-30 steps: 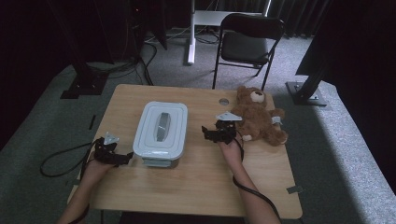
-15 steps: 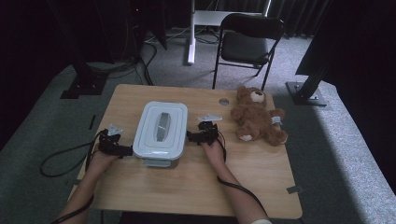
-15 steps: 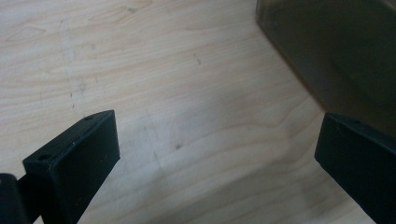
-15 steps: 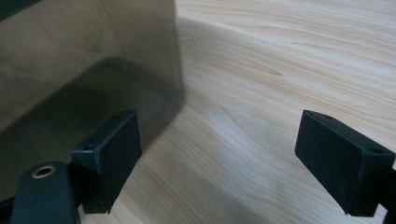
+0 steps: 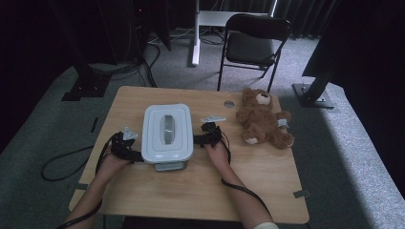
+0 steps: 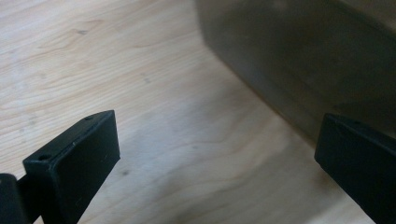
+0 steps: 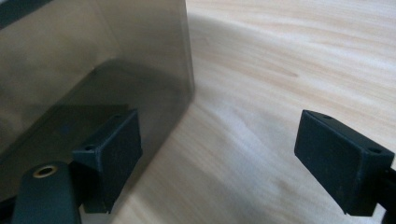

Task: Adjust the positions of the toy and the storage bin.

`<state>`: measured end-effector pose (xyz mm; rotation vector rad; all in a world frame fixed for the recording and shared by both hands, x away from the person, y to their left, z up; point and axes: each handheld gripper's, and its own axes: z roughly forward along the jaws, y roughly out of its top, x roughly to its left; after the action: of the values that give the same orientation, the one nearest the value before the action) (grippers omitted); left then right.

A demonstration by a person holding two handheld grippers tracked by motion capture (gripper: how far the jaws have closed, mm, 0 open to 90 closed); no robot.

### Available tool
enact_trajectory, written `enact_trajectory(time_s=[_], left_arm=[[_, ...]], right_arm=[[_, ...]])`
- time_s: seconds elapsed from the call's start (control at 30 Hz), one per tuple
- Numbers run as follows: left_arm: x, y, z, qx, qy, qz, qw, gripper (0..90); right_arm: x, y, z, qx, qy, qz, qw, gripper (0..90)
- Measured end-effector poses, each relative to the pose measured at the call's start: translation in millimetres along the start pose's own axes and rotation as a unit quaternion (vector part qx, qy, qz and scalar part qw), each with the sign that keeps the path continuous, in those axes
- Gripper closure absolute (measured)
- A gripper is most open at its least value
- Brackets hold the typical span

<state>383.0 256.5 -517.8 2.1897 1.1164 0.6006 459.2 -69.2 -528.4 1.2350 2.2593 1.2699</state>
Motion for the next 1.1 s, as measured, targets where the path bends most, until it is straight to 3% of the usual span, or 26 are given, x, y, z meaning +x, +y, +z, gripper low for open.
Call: enact_trajectory(time_s=[0.27,0.5,0.77,1.1], left_arm=[[-11.1,0.0,-3.3,0.004,0.000,0.006,1.0000,0.6],[-30.9,0.2,-7.8,0.007,-0.015,0.015,0.9997,0.6],[-55.2,2.2,-15.9,0.001,-0.041,0.027,0.9988,0.6],[-79.1,3.7,-18.5,0.001,-0.063,0.037,0.9974,0.6]], right_arm=[[-2.7,-4.3,-5.2,0.005,0.022,-0.024,0.9995,17.0],[-9.3,-15.6,-14.3,0.003,0.047,-0.028,0.9985,18.5],[-16.0,-26.4,-31.1,-0.002,0.046,-0.048,0.9978,18.5],[-25.2,-40.3,-50.8,-0.005,0.053,-0.052,0.9972,18.6]])
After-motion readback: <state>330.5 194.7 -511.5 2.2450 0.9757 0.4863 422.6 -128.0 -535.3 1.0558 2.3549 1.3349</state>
